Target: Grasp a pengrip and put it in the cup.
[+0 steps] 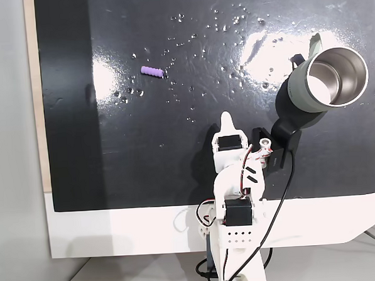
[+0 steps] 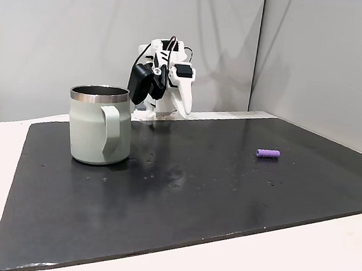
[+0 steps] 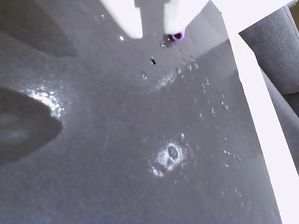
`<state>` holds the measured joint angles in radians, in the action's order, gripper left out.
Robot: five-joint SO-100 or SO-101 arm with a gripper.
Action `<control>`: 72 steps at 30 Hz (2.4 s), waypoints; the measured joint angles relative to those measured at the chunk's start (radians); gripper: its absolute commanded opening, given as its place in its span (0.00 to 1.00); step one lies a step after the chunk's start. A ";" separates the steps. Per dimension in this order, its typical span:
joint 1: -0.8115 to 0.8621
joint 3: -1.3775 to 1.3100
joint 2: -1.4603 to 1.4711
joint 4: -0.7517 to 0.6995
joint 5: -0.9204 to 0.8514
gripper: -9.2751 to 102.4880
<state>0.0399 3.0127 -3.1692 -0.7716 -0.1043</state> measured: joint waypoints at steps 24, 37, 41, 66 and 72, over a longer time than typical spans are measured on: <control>-0.061 -0.089 0.037 0.000 -0.015 0.08; -0.161 -0.609 0.525 -0.017 0.064 0.08; -0.173 -0.772 0.692 -0.048 0.130 0.08; -0.331 -1.540 1.589 -0.261 0.497 0.08; -0.321 -1.644 1.747 -0.298 0.560 0.08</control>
<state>-0.2807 1.3683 -1.4220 -1.0692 0.4556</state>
